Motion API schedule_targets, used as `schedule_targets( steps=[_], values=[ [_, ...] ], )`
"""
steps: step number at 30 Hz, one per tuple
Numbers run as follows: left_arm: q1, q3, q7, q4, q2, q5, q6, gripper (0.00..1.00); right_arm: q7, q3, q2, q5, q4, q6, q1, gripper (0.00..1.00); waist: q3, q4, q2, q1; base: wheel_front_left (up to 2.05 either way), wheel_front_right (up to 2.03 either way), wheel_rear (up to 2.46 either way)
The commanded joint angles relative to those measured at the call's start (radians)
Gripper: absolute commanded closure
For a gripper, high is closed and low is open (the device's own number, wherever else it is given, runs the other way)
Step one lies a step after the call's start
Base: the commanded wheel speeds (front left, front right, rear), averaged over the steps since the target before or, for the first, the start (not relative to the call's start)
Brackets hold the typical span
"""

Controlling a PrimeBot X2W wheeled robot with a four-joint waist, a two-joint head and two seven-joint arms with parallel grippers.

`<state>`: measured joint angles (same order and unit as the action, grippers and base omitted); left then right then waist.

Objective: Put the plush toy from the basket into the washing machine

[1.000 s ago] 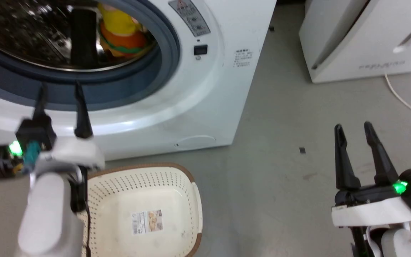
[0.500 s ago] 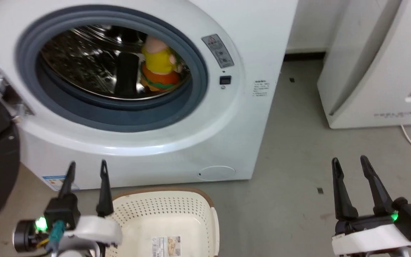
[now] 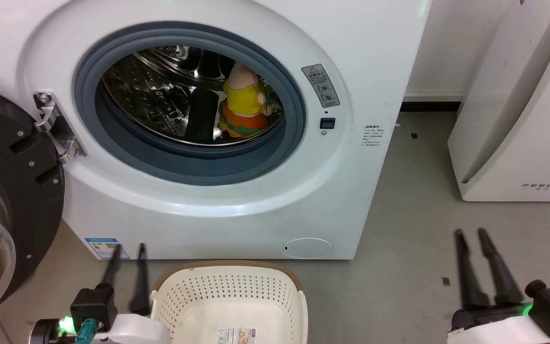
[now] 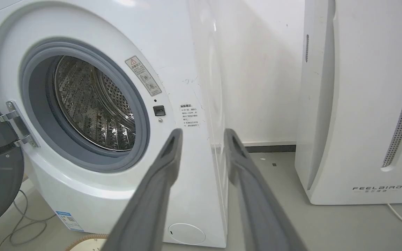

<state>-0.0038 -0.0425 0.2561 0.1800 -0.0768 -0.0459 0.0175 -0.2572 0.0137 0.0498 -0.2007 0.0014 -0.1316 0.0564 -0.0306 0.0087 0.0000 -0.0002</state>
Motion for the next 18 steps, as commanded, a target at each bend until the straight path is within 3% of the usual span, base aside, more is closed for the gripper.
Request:
schedule_targets(
  steps=[1, 18],
  values=[
    [0.000, 0.000, 0.000, 0.000, 0.000, 0.000, 0.000, 1.00, 0.000, 0.000, 0.000, 0.000, 0.000, 0.000, 0.000, 1.00, 0.000, 0.000, 0.0000, 0.0002, 0.00, 0.00, 0.00],
    [0.000, 0.006, -0.034, -0.024, 0.003, 0.006, -0.002, 1.00, 0.034, -0.002, 0.000, 0.026, 0.000, 0.000, -0.007, 1.00, 0.004, -0.001, 0.0000, 0.0002, 0.00, 0.00, 0.00]
  ],
)
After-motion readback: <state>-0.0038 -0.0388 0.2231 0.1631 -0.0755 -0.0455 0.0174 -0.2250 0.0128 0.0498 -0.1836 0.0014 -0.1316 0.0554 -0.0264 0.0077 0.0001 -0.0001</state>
